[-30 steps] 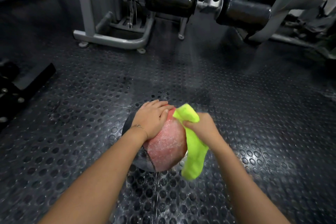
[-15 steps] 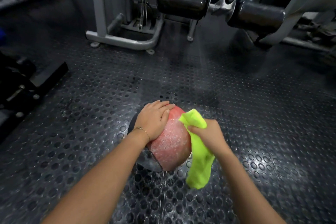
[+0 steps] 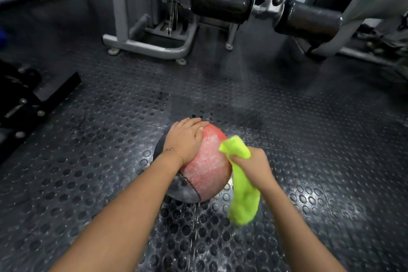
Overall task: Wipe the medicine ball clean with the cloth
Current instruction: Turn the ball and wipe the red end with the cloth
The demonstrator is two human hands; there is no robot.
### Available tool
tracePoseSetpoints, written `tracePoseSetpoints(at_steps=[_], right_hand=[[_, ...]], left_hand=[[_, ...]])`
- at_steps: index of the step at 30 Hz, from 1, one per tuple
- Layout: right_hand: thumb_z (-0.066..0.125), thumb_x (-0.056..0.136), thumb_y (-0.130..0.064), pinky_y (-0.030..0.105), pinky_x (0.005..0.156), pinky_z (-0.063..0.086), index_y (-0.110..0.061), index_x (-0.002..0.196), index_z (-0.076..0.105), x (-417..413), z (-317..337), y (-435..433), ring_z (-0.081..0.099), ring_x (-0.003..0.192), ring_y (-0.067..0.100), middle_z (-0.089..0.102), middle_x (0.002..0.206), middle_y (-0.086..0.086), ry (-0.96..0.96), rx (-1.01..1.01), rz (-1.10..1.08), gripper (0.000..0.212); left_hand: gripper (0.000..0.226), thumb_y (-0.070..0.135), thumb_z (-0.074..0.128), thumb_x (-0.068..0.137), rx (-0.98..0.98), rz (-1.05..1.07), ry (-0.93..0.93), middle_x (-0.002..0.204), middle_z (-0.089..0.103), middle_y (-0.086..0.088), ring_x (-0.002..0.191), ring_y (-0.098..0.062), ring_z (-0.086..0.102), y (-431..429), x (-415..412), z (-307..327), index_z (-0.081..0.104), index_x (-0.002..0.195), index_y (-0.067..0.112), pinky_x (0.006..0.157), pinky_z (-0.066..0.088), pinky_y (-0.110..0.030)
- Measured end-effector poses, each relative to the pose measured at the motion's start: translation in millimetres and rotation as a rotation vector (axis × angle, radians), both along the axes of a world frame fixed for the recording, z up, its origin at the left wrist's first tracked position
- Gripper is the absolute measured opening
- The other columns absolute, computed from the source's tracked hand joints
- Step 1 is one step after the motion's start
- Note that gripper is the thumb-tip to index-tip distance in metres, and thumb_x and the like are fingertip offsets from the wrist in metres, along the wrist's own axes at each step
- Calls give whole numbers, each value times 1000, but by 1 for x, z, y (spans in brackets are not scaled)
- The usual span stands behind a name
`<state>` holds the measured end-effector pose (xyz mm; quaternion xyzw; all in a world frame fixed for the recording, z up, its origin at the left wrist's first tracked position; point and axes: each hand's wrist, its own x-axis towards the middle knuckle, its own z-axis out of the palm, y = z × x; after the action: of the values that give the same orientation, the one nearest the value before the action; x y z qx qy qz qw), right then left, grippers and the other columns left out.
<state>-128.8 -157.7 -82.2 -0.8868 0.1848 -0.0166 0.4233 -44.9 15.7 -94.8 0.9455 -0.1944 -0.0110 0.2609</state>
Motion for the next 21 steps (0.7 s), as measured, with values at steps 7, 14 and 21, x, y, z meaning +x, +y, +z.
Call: tracePoseSetpoints(at_steps=[7, 14, 21], right_hand=[[66, 78, -24, 31, 59, 38, -14, 67, 59, 21, 19, 34, 54, 66, 25, 57, 65, 4, -77, -40, -48, 17], [72, 75, -15, 28, 56, 36, -22, 51, 50, -6, 13, 24, 44, 52, 13, 51, 52, -3, -65, 89, -97, 33], [68, 74, -22, 34, 58, 39, -17, 57, 53, 33, 32, 31, 53, 64, 23, 53, 57, 1, 17, -145, 94, 24]], left_hand=[[41, 29, 25, 101, -10, 55, -23, 145, 42, 8, 136, -13, 32, -2, -3, -3, 48, 135, 32, 115, 21, -32], [40, 29, 26, 101, 7, 10, -54, 145, 42, 10, 136, -13, 31, -5, -2, 1, 48, 134, 34, 115, 19, -32], [41, 27, 26, 101, -12, 31, -39, 145, 44, 8, 136, -13, 33, 0, -4, -1, 51, 133, 26, 114, 21, -30]])
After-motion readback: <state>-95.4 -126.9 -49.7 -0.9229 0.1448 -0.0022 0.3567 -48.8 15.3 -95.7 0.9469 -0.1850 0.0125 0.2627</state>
